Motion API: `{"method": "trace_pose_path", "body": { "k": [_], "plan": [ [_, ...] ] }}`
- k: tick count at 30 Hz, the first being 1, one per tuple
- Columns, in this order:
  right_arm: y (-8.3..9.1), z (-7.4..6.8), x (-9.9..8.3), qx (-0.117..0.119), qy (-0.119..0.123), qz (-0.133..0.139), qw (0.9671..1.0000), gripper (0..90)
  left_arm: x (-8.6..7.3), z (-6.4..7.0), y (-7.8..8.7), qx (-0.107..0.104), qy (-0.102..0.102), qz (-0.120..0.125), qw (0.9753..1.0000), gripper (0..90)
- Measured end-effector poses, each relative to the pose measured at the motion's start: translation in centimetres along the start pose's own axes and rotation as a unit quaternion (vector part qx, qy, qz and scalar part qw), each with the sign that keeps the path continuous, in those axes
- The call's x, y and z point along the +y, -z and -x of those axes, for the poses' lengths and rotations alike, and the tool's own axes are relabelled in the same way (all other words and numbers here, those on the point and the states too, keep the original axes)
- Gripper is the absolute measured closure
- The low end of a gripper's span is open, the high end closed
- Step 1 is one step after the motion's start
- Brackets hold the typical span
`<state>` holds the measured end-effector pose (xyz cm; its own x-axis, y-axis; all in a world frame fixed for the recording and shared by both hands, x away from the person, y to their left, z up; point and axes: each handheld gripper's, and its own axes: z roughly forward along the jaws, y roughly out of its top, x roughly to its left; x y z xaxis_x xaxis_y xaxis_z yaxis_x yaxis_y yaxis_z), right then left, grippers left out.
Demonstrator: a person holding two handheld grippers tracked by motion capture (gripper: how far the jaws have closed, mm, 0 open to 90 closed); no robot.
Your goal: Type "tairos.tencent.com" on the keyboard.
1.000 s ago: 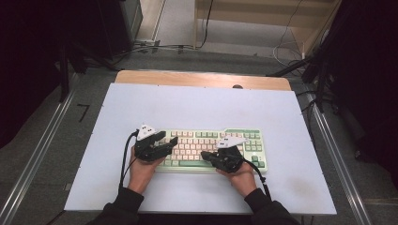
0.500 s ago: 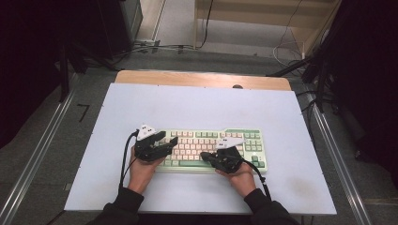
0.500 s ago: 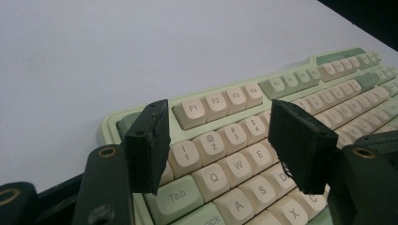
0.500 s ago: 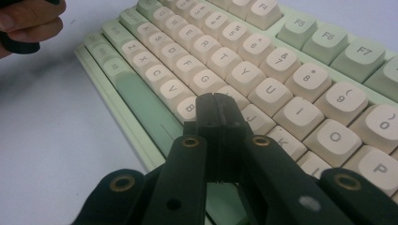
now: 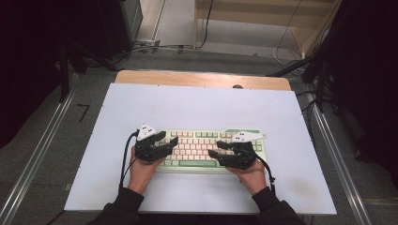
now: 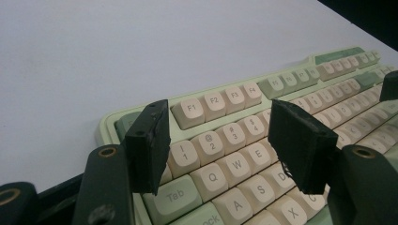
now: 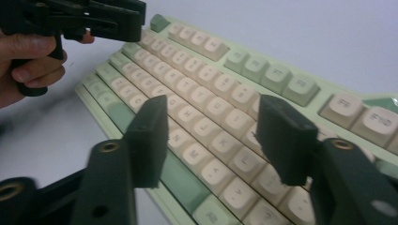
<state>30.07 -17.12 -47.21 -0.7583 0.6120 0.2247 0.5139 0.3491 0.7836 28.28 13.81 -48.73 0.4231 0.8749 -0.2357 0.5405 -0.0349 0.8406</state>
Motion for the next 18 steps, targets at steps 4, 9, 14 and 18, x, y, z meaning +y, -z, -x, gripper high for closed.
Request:
{"method": "trace_pose_path", "body": {
  "k": [4, 9, 14, 18],
  "plan": [
    [0.5, 1.0, -0.1, -0.015, -0.016, -0.001, 0.9998, 34.1, 0.0, 0.1, 0.0, -0.001, -0.001, 0.0, 1.0, 39.8],
    [1.0, 1.5, -0.1, -0.021, -0.026, 0.007, 0.9994, 32.9, 0.0, 0.2, -0.1, -0.01, -0.004, -0.002, 0.9999, 41.0],
    [0.9, 1.6, -0.1, -0.022, -0.027, 0.002, 0.9994, 32.9, 0.0, 0.6, -0.2, -0.035, -0.013, -0.004, 0.9993, 51.5],
    [0.9, 1.6, -0.1, -0.022, -0.028, 0.003, 0.9994, 33.0, 0.3, 1.4, -0.6, -0.055, -0.032, -0.006, 0.998, 71.5]
  ]
}}
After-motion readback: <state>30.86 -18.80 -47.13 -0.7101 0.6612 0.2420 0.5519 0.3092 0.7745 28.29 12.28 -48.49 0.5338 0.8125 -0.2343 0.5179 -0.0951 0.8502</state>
